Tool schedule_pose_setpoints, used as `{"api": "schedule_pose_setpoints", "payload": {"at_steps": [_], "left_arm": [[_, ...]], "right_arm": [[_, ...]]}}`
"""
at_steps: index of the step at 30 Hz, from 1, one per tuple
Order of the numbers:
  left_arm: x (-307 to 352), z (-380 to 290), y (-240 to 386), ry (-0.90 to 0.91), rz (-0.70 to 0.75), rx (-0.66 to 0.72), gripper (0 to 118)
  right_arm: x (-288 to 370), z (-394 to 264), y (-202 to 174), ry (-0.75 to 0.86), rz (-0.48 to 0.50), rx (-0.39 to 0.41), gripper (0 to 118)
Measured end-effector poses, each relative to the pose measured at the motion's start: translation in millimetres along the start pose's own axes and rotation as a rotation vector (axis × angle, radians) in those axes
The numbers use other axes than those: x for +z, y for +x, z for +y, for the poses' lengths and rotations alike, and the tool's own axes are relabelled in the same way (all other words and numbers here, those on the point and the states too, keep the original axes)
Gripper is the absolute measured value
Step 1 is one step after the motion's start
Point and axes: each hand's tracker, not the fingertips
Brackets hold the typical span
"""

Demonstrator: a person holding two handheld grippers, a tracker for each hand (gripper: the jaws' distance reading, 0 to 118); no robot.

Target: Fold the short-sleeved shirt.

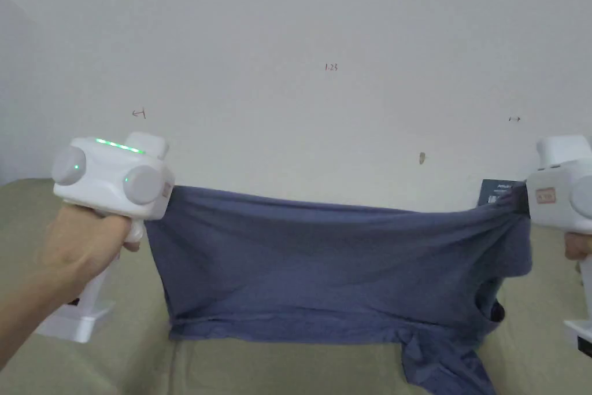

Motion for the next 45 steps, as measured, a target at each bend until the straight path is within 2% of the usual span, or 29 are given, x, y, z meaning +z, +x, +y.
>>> {"api": "schedule_pose_setpoints", "payload": {"at_steps": [2, 5, 9, 14, 19, 21, 29, 40, 41, 42, 43, 44, 45], "left_arm": [[1.9, -36.7, 4.0, -0.028, -0.01, -0.029, 1], [10.6, -90.3, 7.3, -0.07, -0.027, -0.042, 1], [44.7, -155.7, 1.7, -0.139, -0.098, -0.003, 1], [99.6, -229.4, -7.8, -0.179, -0.133, 0.022, 1], [154.0, -293.3, -17.0, -0.213, -0.132, -0.006, 1], [173.0, -314.4, -22.5, -0.23, -0.141, -0.005, 1], [198.4, -372.2, -26.4, -0.301, -0.173, 0.011, 1], [195.2, -383.0, -21.7, -0.327, -0.186, 0.067, 2], [195.5, -382.8, -22.8, -0.326, -0.191, 0.073, 9], [201.6, -382.4, -21.0, -0.319, -0.205, 0.082, 29], [203.0, -381.9, -22.7, -0.316, -0.216, 0.088, 74], [203.4, -380.9, -25.5, -0.328, -0.249, 0.104, 103], [204.0, -380.5, -27.7, -0.337, -0.253, 0.111, 112]], "right_arm": [[6.6, -38.7, -0.6, -0.035, 0.004, 0.021, 0], [30.8, -94.1, -0.3, -0.038, 0.041, 0.004, 0], [71.4, -164.1, 0.5, -0.099, 0.081, 0.025, 0], [131.9, -247.4, 5.8, -0.172, 0.12, -0.049, 0], [190.6, -313.8, 8.7, -0.206, 0.13, -0.034, 0], [213.1, -335.0, 10.9, -0.228, 0.141, -0.067, 0], [248.7, -393.3, 12.8, -0.305, 0.155, -0.095, 0], [239.6, -402.7, 10.1, -0.334, 0.15, -0.119, 3], [239.6, -402.6, 9.9, -0.34, 0.151, -0.118, 11], [240.5, -401.8, 10.1, -0.343, 0.151, -0.116, 32], [241.7, -400.5, 10.7, -0.344, 0.148, -0.118, 77], [242.2, -398.9, 12.7, -0.353, 0.148, -0.123, 109], [242.3, -397.9, 13.1, -0.363, 0.152, -0.134, 116]]}}
